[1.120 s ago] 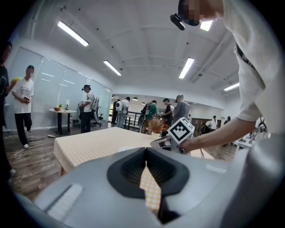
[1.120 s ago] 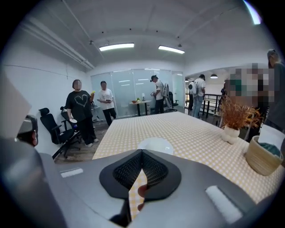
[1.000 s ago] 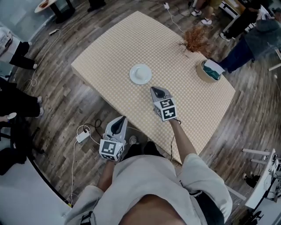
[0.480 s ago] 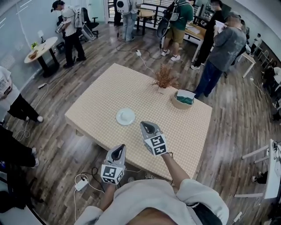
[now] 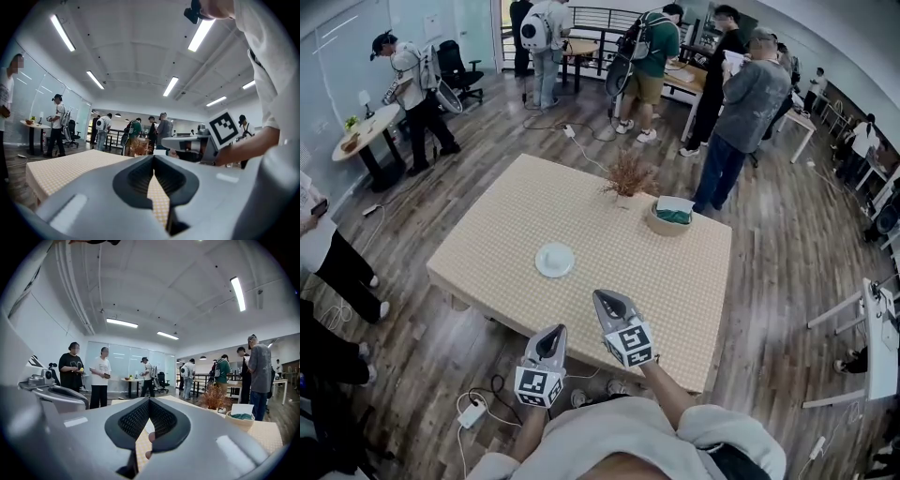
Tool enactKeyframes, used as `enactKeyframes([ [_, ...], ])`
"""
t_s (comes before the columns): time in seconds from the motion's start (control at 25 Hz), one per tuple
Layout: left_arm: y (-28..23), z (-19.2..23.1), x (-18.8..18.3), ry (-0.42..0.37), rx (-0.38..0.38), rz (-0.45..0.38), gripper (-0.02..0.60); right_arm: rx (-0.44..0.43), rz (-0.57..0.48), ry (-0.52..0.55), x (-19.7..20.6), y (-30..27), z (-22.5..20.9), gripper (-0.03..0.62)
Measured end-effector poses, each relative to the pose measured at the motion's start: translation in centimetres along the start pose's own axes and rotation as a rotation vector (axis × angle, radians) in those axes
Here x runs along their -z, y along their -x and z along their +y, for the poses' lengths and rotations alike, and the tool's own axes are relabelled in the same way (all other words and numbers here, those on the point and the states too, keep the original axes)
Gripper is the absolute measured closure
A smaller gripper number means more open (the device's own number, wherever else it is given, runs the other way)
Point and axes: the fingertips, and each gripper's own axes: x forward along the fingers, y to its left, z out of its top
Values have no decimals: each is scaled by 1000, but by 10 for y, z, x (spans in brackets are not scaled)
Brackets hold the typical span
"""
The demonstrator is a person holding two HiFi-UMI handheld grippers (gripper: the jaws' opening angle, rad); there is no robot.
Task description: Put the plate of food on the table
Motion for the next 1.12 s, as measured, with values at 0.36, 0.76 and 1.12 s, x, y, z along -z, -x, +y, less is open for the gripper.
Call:
enactKeyframes([
  [0.36, 22, -37, 3, -10, -26, 8, 574, 11, -25, -15, 10, 71, 19, 597],
  [0.76, 51, -139, 20, -2, -56, 29, 574, -31, 5, -45, 47, 197, 34, 597],
  [1.12, 87, -194, 35, 3, -95, 39, 574, -57, 46, -78, 80, 261, 47, 597],
])
